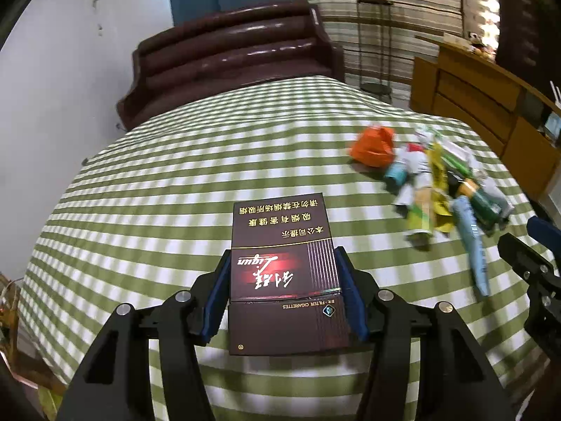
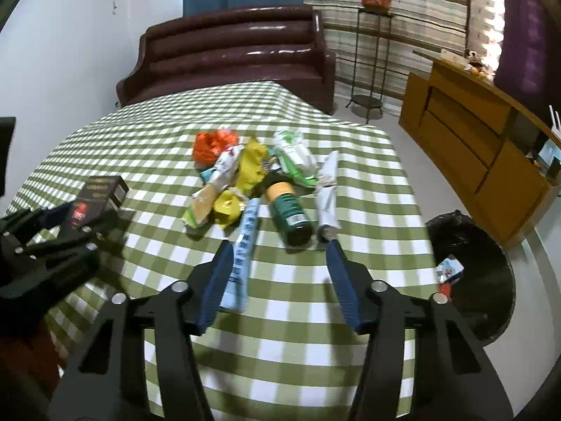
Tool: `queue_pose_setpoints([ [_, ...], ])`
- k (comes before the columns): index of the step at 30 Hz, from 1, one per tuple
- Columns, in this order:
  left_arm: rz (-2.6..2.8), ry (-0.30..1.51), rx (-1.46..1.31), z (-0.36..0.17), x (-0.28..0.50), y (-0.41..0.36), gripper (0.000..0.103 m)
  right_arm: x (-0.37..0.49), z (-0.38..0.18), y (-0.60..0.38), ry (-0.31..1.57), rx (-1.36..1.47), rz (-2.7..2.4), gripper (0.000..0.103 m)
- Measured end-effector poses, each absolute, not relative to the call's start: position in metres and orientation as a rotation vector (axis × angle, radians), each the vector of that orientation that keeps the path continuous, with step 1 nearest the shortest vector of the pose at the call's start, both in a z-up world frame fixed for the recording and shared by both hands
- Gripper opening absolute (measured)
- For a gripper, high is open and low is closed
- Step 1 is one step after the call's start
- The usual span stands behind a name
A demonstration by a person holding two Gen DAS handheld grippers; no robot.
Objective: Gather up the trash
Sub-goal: 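Grasp the dark cigarette box with the left gripper while the right gripper grasps the blue tube, then carry the cigarette box and blue tube over the bin with both grippers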
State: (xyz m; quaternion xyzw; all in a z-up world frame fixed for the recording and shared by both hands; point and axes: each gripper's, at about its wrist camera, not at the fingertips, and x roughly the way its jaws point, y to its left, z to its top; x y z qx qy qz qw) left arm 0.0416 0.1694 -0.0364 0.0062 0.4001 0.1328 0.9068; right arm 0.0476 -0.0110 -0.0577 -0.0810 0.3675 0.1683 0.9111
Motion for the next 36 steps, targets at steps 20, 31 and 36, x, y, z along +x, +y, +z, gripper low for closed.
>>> queue_pose_setpoints([
  [20,0.346,0.779,-0.009,-0.034,0.020,0.207,0.056,0.062,-0.079,0.019,0.856,-0.204,0.370,0.016],
  [31,0.282,0.726,-0.024,-0.018,0.014,0.176,0.056,0.041,-0.048,-0.005,0.739,-0.195,0.372,0.016],
  [36,0.206,0.699,-0.024,-0.008,0.022,0.143,0.056,0.040,-0.033,-0.041,0.694,-0.168,0.317,0.016],
])
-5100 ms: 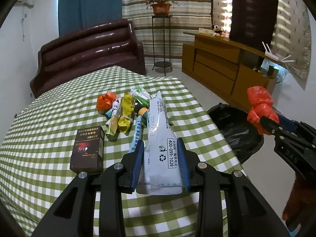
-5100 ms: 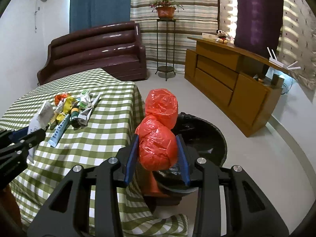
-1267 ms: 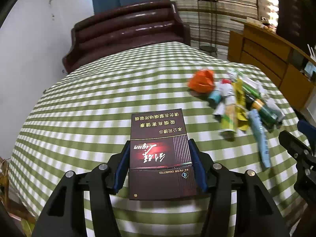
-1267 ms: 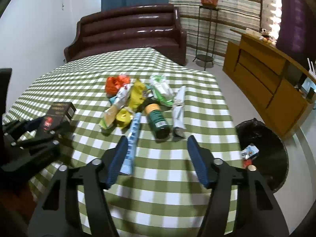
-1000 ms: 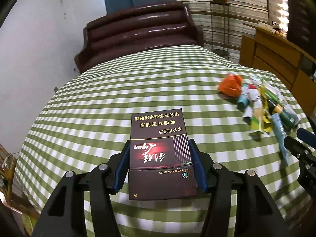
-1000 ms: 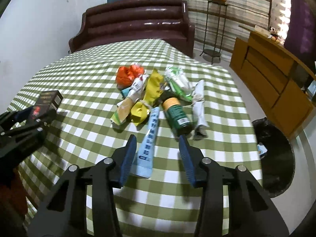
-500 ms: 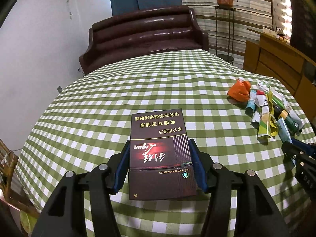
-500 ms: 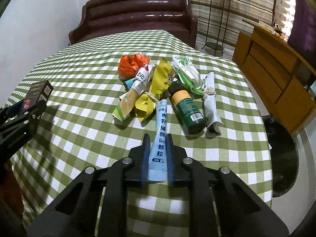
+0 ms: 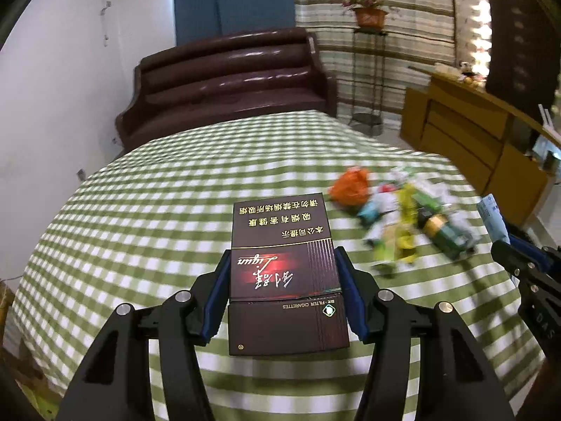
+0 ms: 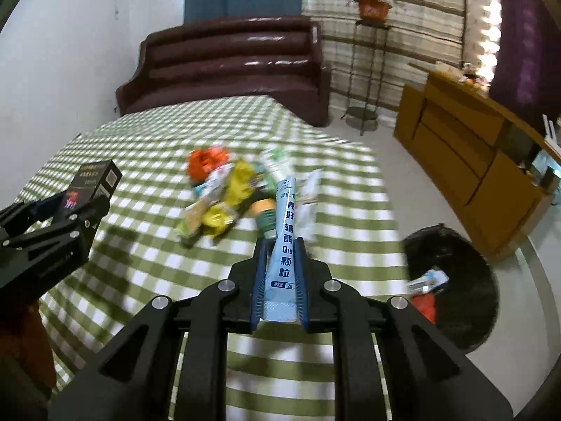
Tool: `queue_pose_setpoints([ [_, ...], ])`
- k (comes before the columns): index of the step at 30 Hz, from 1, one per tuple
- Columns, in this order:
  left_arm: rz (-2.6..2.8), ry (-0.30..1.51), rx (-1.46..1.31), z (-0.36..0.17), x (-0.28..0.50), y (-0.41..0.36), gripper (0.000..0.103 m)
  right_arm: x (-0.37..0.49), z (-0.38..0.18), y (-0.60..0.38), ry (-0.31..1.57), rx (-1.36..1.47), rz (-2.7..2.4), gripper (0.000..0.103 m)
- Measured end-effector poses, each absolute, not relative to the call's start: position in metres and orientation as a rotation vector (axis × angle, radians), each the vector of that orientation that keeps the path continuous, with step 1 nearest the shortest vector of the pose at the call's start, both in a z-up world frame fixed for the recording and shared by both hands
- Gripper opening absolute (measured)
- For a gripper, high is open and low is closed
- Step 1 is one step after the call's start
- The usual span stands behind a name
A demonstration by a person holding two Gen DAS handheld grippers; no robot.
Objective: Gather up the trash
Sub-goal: 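Carry the cigarette box and blue tube over the bin with both grippers, then open both grippers to drop the box and tube into the bin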
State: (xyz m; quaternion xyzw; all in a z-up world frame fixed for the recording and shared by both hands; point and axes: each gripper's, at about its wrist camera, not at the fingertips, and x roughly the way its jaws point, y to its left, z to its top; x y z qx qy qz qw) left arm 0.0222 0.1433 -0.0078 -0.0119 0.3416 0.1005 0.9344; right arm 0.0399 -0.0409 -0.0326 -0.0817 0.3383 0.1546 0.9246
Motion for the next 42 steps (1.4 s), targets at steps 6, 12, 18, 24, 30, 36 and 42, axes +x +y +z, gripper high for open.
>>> queue_pose_setpoints([
  [6,0.106,0.676,-0.011,-0.003,0.036,0.098,0.056,0.045,-0.022,-0.095,0.659,-0.126,0.207,0.016],
  [12,0.000,0.670,0.018,0.001,0.055,0.046,0.056,0.054,-0.014,-0.151,0.633,-0.084,0.101,0.016],
  [18,-0.072,0.660,0.052,0.003,0.066,0.001,0.056,0.058,-0.014,-0.192,0.625,-0.050,0.029,0.016],
  [24,-0.126,0.663,0.083,0.000,0.079,-0.036,0.056,0.063,-0.020,-0.219,0.630,-0.026,-0.006,0.016],
  [30,-0.158,0.662,0.110,-0.002,0.088,-0.062,0.056,0.070,-0.024,-0.235,0.629,-0.010,-0.024,0.016],
  [36,-0.174,0.660,0.133,-0.004,0.100,-0.082,0.056,0.074,-0.029,-0.242,0.636,-0.005,-0.038,0.016],
  [42,-0.177,0.672,0.152,-0.012,0.111,-0.095,0.056,0.080,-0.034,-0.247,0.643,0.002,-0.049,0.016],
])
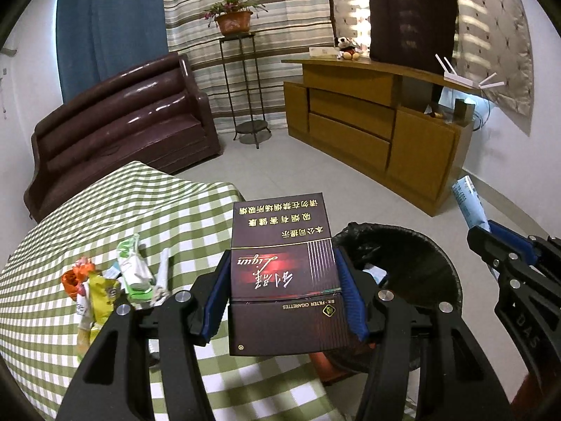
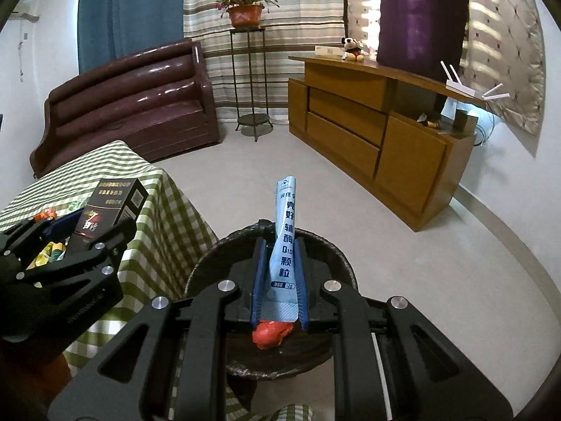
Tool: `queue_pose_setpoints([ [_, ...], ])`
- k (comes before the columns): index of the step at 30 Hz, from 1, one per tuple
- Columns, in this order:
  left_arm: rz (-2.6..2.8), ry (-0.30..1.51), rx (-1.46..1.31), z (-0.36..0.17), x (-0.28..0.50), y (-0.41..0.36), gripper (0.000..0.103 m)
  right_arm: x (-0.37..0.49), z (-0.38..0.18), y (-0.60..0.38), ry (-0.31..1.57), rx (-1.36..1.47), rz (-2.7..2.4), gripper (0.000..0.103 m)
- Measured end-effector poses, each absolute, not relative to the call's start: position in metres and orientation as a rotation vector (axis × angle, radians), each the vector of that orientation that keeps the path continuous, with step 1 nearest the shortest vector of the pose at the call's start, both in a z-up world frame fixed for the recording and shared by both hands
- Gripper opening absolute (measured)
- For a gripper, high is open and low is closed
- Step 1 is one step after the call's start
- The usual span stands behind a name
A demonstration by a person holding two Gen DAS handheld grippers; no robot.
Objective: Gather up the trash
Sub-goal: 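Open both grippers to drop the box and tube into the bin, then grasp the white-red tube with the left gripper while the right gripper grasps the white wrapper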
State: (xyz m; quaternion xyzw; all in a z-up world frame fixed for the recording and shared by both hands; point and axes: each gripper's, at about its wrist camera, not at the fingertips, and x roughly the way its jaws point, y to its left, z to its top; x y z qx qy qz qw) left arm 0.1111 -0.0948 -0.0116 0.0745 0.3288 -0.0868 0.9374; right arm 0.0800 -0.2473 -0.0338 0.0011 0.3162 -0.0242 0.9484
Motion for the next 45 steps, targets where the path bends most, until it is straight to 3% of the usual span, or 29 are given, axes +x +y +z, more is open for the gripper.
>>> queue_pose_setpoints([
  [12,-0.198,0.678,0.183,-0.019,0.130,-0.117,0.056,0.097,-0.043,-0.260,0.653,0.019,-0.069,0.018],
  [16,-0.192,0.687,0.187,-0.023,0.132,-0.119,0.071,0.099,-0.045,-0.266,0.651,0.043,-0.078,0.026],
  [21,-0.184,0.688,0.195,-0.024,0.133,-0.122,0.074,0.100,-0.045,-0.271,0.649,0.053,-0.089,0.026],
  [28,-0.184,0.690,0.192,-0.025,0.134,-0.119,0.075,0.099,-0.045,-0.278,0.647,0.064,-0.094,0.027],
  [31,-0.185,0.691,0.191,-0.025,0.134,-0.119,0.075,0.098,-0.046,-0.278,0.649,0.068,-0.096,0.035],
  [45,-0.121,0.686,0.157,-0.011,0.119,-0.081,0.075,0.096,-0.042,-0.241,0.662,0.058,-0.031,0.042],
])
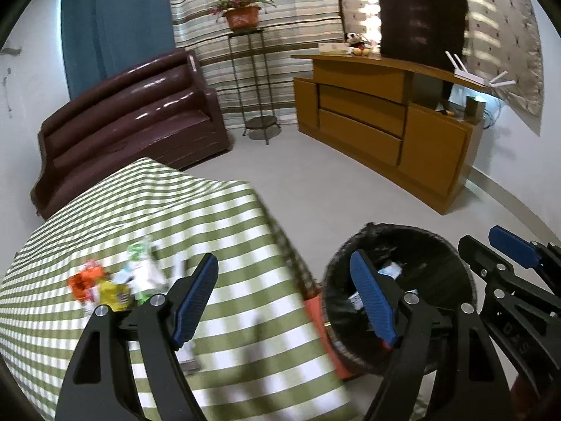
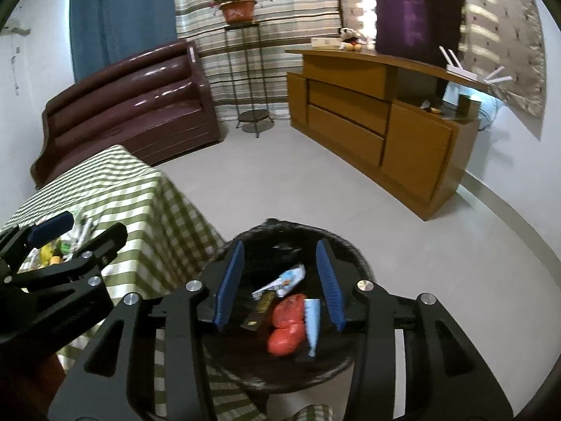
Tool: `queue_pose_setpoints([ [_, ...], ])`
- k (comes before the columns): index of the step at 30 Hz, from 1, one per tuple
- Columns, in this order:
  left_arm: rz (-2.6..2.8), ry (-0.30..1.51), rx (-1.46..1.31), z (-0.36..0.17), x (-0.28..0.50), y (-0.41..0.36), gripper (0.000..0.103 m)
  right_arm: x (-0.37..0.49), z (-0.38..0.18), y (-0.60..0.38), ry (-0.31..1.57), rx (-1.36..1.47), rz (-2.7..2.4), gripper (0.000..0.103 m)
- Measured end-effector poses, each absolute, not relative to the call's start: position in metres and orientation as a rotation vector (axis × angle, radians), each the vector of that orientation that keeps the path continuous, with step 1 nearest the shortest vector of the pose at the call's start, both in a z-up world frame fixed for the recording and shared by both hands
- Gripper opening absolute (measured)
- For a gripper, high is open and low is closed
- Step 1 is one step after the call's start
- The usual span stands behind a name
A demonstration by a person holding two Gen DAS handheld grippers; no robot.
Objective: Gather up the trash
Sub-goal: 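Grasp the white-red tube with the left gripper while the right gripper grasps the white wrapper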
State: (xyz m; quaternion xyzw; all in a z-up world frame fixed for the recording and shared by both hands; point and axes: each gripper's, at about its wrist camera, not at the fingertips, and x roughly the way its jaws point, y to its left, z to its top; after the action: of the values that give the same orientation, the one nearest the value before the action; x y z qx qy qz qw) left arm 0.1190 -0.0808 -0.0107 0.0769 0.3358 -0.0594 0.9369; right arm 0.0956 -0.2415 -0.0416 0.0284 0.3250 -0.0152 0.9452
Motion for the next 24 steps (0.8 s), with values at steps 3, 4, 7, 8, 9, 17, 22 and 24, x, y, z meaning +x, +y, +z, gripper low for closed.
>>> queue_pose_setpoints([
  [3,-0.083,0.688,0.147,-0.009,0.113,-0.058,0.076,0.096,-0.041,-0.223,0.665,0.044,0.009,0.042],
  [4,-0.070,0.689,0.146,-0.008,0.112,-0.051,0.076,0.096,-0.041,-0.215,0.666,0.039,0.024,0.042],
  [7,-0.015,0.694,0.131,-0.008,0.107,-0.023,0.076,0.097,-0.040,-0.193,0.669,0.024,0.067,0.042],
  [8,0.006,0.697,0.125,-0.008,0.106,-0.013,0.076,0.098,-0.040,-0.185,0.670,0.019,0.082,0.042],
  [9,0.023,0.700,0.121,-0.008,0.105,-0.004,0.076,0.097,-0.040,-0.179,0.671,0.016,0.093,0.042],
  [17,0.160,0.741,0.073,-0.020,0.097,0.068,0.076,0.096,-0.038,-0.125,0.676,-0.015,0.193,0.042],
  [22,0.206,0.772,0.041,-0.028,0.100,0.099,0.072,0.093,-0.040,-0.104,0.684,-0.032,0.228,0.042],
  [24,0.202,0.784,0.033,-0.030,0.102,0.105,0.070,0.093,-0.041,-0.098,0.689,-0.038,0.236,0.042],
])
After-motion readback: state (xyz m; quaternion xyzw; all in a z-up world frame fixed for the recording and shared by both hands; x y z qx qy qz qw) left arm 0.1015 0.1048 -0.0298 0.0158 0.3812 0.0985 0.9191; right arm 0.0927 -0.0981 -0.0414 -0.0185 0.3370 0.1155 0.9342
